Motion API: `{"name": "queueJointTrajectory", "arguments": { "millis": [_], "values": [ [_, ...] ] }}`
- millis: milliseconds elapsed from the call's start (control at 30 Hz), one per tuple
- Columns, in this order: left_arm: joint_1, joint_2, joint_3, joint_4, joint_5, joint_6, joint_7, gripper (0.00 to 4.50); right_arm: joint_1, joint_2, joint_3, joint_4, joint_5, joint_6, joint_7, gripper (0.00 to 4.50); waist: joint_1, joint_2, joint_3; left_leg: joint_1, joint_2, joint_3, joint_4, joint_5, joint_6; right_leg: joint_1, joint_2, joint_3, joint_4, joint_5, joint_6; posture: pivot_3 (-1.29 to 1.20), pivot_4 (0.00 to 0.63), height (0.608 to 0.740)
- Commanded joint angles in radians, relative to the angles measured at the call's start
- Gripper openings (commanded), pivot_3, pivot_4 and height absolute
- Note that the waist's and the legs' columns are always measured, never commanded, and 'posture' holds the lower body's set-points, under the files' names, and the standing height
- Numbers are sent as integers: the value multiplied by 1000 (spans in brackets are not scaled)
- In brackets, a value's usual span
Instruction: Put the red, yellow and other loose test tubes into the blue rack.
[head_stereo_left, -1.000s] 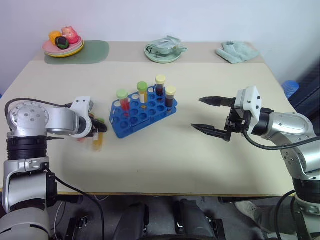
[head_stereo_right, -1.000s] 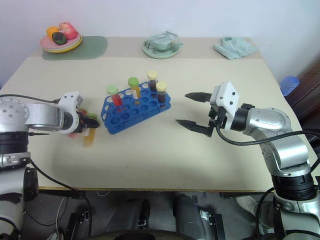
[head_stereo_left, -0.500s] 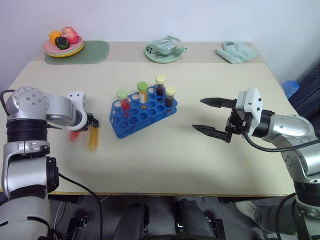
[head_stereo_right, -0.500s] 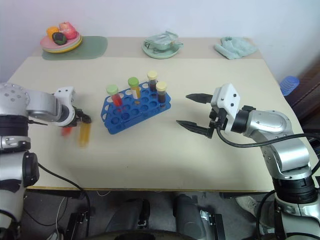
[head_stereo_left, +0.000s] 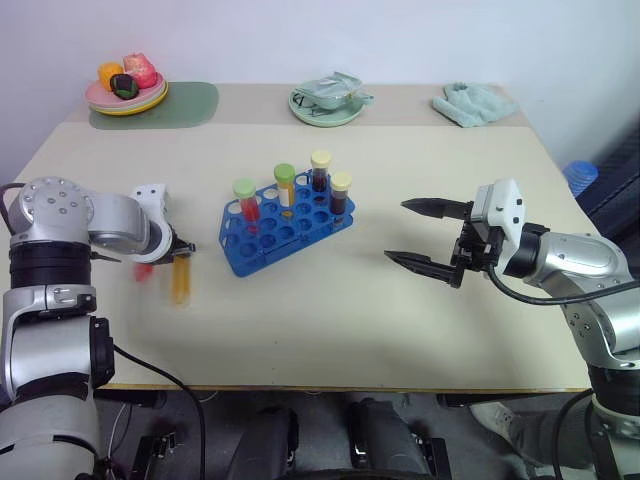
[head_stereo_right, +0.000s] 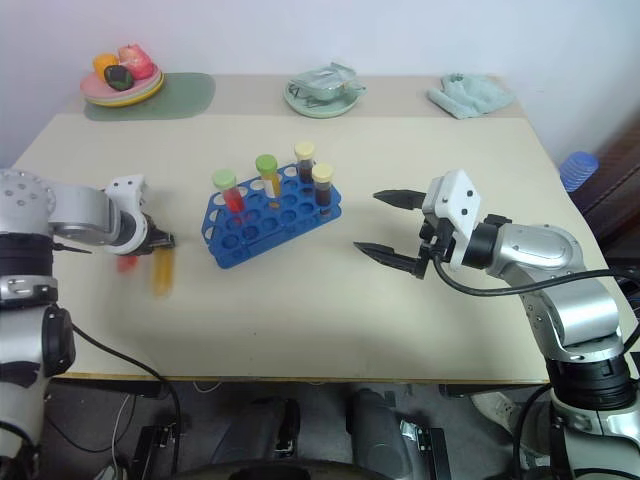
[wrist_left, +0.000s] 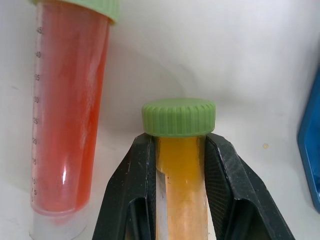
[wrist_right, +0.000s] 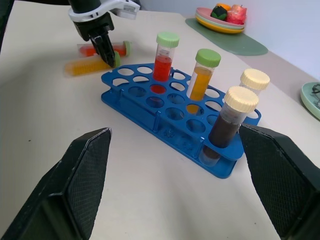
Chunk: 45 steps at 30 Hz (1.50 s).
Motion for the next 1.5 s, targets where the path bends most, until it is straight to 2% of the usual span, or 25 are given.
{"name": "queueJointTrajectory", "arguments": {
  "millis": [33, 100, 200, 267, 300, 333, 400, 433, 567, 700, 900, 1033, 1100, 1333, 1500],
  "values": [
    [70, 68, -10, -236, -134, 10, -123, 721, -15, -9, -29, -23, 14, -14, 6, 4176, -3, 0, 0, 0, 0, 0, 0, 0, 0, 0, 0, 0, 0, 0, 0, 0, 150, 740],
    [122, 134, 18, -358, -236, 10, -217, 721, -18, -11, -32, -16, 16, -15, 11, 4176, -3, 0, 0, 0, 0, 0, 0, 0, 0, 0, 0, 0, 0, 0, 0, 0, 150, 740],
    [201, 229, 108, -548, -276, 8, -399, 721, -25, -9, -30, -8, 13, -16, 13, 4176, -6, 0, 0, -1, 0, 0, 0, 0, -1, -1, 0, 0, 0, 0, 0, 0, 150, 740],
    [293, 249, 224, -724, -283, -79, -570, 721, -30, -3, -27, -8, 13, -12, 8, 4176, -5, 0, 0, 0, 0, 0, 0, 0, -1, -1, 0, 0, 0, 0, 0, 0, 150, 740],
    [330, 240, 266, -783, -268, -134, -633, 721, -32, -1, -27, -8, 14, -10, 5, 4176, -4, 0, 0, 0, 0, 0, 0, 0, -1, -1, 0, 1, 0, 0, 0, 0, 150, 740],
    [351, 183, 274, -856, -201, -272, -769, 721, -36, 2, -27, -8, 15, -6, -1, 4176, 2, 0, 0, 0, 0, 0, -1, 0, -1, -1, 0, 1, 0, 0, 0, 0, 150, 740],
    [361, 105, 224, -910, -91, -416, -839, 721, -39, 7, -34, -8, 21, 2, -12, 4176, 13, 1, 0, 0, 0, 0, 0, 0, 0, 1, 0, 1, -1, 0, 0, 0, 150, 740],
    [365, 72, 170, -920, 19, -517, -876, 721, -37, 7, -40, -8, 21, 5, -18, 4176, 17, 0, 0, 1, 0, 1, 0, 0, 0, 2, -1, 0, -1, 0, 0, 0, 150, 740],
    [380, -55, -37, -864, 448, -942, -981, 721, -16, 12, -67, -16, 20, 14, -62, 4176, 23, 1, 0, 1, 0, 2, 0, 0, 0, 2, 0, 0, -2, 0, 0, 0, 150, 740],
    [371, -219, -154, -716, 714, -1274, -1022, 721, 35, 27, -100, -49, 13, 18, -128, 4176, 24, 0, 0, 0, 0, 2, -1, 0, 1, 2, 0, 1, -4, 0, 0, 0, 150, 740],
    [348, -399, -219, -510, 845, -1523, -1113, 721, 183, 31, -185, -169, 34, 59, -212, 4176, 25, 0, -1, -1, 0, 3, 0, -2, 3, 1, 0, 1, -4, 0, 0, 0, 150, 740],
    [319, -476, -217, -383, 883, -1597, -1146, 721, 245, 34, -223, -224, 55, 82, -250, 4176, 21, 0, 0, -1, 0, 4, 1, -2, 4, 2, 1, 1, -4, 1, 1, 0, 150, 740],
    [309, -493, -224, -332, 910, -1622, -1161, 721, 264, 33, -241, -244, 65, 93, -264, 4176, 20, 0, 0, 0, 0, 4, 1, -5, 10, 2, 1, 2, -2, 1, 2, 0, 150, 740],
    [298, -517, -235, -210, 1003, -1733, -1191, 721, 328, 31, -298, -287, 90, 102, -281, 4176, 23, 0, -1, 0, 1, 4, 4, -5, 10, 2, 2, 2, -2, 1, 2, 0, 150, 740],
    [311, -524, -241, -213, 1037, -1735, -1191, 721, 378, 35, -326, -302, 96, 84, -275, 4176, 22, 0, -1, -1, 2, 4, 9, -7, 13, 3, 2, 2, 0, 1, 2, 0, 150, 740]
  ]
}}
